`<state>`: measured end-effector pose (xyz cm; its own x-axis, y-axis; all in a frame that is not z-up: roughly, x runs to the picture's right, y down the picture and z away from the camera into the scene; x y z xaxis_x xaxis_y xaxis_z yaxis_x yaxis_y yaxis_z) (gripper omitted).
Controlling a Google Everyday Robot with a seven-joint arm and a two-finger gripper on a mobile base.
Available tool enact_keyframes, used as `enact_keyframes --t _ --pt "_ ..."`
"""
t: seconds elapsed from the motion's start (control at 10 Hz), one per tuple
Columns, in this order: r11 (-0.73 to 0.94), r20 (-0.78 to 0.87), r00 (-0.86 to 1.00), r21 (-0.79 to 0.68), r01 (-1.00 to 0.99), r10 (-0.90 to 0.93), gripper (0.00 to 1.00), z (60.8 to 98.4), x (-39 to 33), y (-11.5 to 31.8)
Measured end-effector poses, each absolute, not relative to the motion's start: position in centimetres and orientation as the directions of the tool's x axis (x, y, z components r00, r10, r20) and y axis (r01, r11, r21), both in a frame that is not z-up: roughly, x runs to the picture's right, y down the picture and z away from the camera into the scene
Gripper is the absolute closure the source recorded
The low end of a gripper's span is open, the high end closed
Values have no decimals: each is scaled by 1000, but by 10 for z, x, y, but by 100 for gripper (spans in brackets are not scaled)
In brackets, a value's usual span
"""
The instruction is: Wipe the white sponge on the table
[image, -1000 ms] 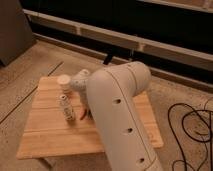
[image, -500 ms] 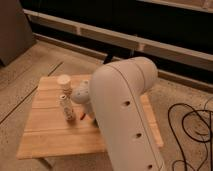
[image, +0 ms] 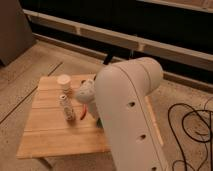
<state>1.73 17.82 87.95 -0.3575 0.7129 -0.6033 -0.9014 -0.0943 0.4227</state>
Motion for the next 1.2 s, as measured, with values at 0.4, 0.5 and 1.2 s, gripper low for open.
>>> enact_keyframes --t 0.4,0.5,1.2 --pt "-196 -548 -512 532 -824 661 89 891 84 124" --pt "-183 -547 -505 537 -824 668 89 899 81 113" --pt "-63 -604 -349 443 -894 717 89 961 4 82"
